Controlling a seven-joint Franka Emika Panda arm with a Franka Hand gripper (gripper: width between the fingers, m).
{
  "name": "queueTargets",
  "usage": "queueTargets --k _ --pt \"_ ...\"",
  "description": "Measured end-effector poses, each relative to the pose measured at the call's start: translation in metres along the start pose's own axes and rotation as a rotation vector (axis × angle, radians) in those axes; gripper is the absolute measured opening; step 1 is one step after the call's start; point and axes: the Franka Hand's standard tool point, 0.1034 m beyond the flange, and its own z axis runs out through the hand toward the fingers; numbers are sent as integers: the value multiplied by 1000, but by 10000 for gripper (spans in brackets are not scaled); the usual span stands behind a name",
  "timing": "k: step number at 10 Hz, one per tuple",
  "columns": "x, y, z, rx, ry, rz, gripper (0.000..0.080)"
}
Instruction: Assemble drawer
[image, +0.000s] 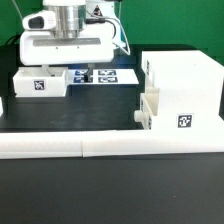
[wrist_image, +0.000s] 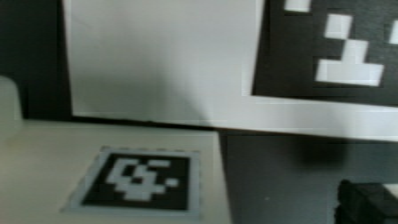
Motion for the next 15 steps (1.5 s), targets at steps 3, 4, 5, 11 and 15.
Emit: queueTargets --k 3,4,5,11,15 --pt "1 2 1 -7 14 -5 527" --pt "1 2 1 -7 14 -5 390" --pt "1 2 1 -7 14 -5 390" --pt "2 2 1 -7 14 -5 41" --pt "4 -1 0 -6 16 -11 42"
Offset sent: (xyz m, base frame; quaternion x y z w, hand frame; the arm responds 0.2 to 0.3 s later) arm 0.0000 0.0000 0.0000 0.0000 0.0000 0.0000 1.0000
